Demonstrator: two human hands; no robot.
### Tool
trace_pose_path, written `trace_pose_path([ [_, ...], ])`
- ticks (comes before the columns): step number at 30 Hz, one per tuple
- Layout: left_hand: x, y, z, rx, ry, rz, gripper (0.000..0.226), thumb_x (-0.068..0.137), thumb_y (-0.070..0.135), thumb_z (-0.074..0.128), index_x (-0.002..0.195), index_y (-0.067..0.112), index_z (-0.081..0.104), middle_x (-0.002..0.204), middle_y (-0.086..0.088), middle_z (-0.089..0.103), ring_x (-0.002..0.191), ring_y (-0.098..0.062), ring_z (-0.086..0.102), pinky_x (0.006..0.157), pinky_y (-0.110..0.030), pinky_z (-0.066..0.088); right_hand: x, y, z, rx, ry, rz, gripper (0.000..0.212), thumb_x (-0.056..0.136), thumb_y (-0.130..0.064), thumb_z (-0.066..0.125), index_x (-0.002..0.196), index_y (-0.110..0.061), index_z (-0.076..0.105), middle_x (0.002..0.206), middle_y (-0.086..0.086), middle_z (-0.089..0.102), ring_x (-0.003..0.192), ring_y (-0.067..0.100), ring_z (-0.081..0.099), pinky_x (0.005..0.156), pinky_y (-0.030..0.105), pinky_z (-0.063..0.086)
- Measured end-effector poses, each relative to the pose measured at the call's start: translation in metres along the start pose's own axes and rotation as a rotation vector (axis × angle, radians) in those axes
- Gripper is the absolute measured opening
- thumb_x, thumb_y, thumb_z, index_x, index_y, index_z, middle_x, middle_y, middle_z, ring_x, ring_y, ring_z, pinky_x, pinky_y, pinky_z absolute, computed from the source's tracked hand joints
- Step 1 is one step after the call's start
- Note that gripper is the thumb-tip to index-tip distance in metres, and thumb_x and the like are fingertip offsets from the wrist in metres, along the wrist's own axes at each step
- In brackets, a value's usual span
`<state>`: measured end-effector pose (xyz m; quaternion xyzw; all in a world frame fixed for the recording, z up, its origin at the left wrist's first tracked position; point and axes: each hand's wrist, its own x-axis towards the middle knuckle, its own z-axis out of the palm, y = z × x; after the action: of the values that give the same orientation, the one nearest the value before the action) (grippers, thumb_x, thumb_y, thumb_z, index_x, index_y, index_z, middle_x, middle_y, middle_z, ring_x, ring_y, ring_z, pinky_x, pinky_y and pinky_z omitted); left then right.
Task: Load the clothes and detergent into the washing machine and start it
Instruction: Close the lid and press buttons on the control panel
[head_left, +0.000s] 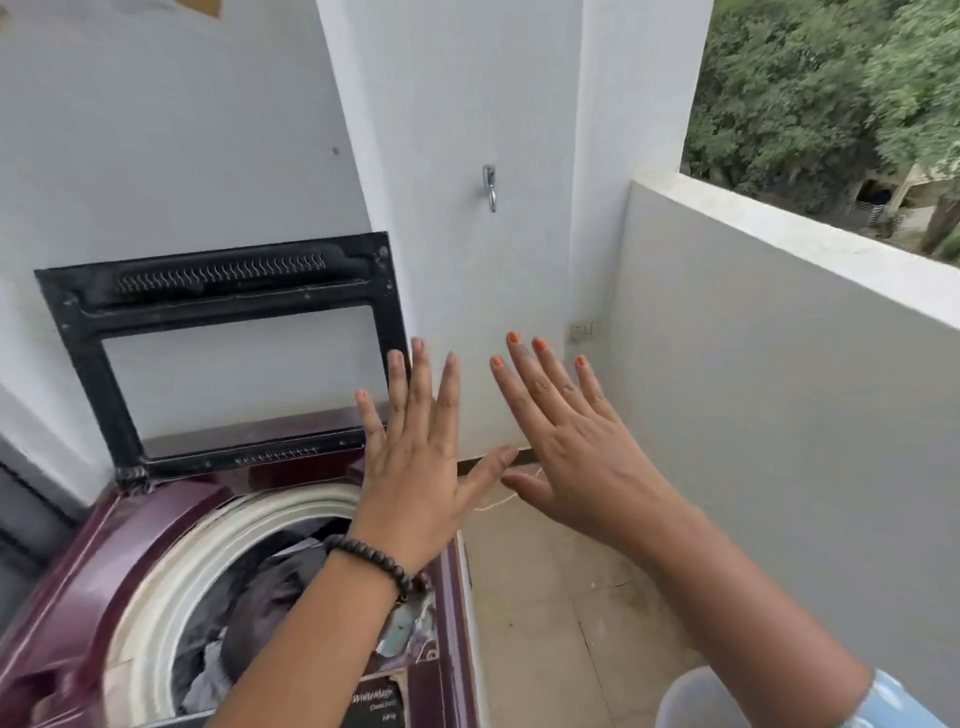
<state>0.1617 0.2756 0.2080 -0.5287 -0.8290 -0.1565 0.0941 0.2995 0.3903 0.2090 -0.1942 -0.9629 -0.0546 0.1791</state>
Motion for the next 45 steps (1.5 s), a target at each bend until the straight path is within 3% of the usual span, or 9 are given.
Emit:
trace_pose_path([
  [7,-0.026,-0.064,-0.009,0.039,0.004,-0.096,0.095,0.079,0.082,0.001,0.148,0.028,-0.033,0.148,0.003,-0.051,0.137,-0.016,-0.046,0.111,-0.046,-0.026,0.031,-0.06,0.018,0.015,-0.006,-0.092,0.1,0.091,-0.054,0.057,0.156,-0.018,-0.011,0.163,0.004,-0.019,0.149,0.019,-0.02,0.121,0.045,-0.003],
  [14,-0.04,-0.124,-0.012,0.026,0.036,-0.143,0.093,0.079,0.083,0.002,0.149,0.028,-0.028,0.152,0.002,-0.045,0.141,-0.017,-0.04,0.112,-0.045,-0.023,0.061,-0.106,0.032,0.049,-0.061,-0.179,0.098,0.093,-0.053,0.051,0.154,-0.018,-0.017,0.16,0.001,-0.028,0.145,0.017,-0.031,0.12,0.041,-0.016],
  [22,-0.042,-0.184,-0.009,0.036,0.046,-0.21,0.091,0.081,0.081,0.005,0.15,0.028,-0.022,0.155,-0.002,-0.039,0.141,-0.016,-0.04,0.114,-0.046,-0.021,0.102,-0.144,0.061,0.077,-0.1,-0.251,0.095,0.093,-0.053,0.048,0.155,-0.014,-0.013,0.162,0.004,-0.022,0.148,0.022,-0.023,0.122,0.046,-0.005],
  [30,-0.015,-0.24,-0.008,0.047,0.033,-0.18,0.093,0.081,0.079,0.009,0.156,0.024,0.018,0.162,-0.001,-0.023,0.141,-0.016,-0.037,0.112,-0.046,-0.02,0.152,-0.153,0.088,0.062,-0.135,-0.271,0.095,0.093,-0.051,0.053,0.156,-0.012,-0.007,0.164,0.006,-0.014,0.149,0.024,-0.018,0.123,0.047,-0.003],
  [38,0.039,-0.28,-0.005,0.029,0.04,-0.136,0.087,0.087,0.075,0.02,0.156,0.022,0.02,0.166,-0.002,-0.009,0.151,-0.024,-0.017,0.118,-0.053,-0.007,0.22,-0.147,0.103,0.062,-0.132,-0.235,0.09,0.094,-0.052,0.052,0.157,-0.01,0.003,0.165,0.008,-0.007,0.151,0.026,-0.014,0.123,0.048,0.001],
  [45,0.099,-0.312,-0.006,0.108,0.048,-0.116,0.077,0.094,0.064,0.03,0.157,0.023,0.015,0.166,-0.002,-0.007,0.152,-0.025,-0.013,0.119,-0.054,-0.006,0.302,-0.14,0.11,0.039,0.028,-0.161,0.082,0.095,-0.05,0.052,0.155,-0.006,0.016,0.164,0.01,0.009,0.152,0.028,-0.003,0.123,0.048,0.004],
])
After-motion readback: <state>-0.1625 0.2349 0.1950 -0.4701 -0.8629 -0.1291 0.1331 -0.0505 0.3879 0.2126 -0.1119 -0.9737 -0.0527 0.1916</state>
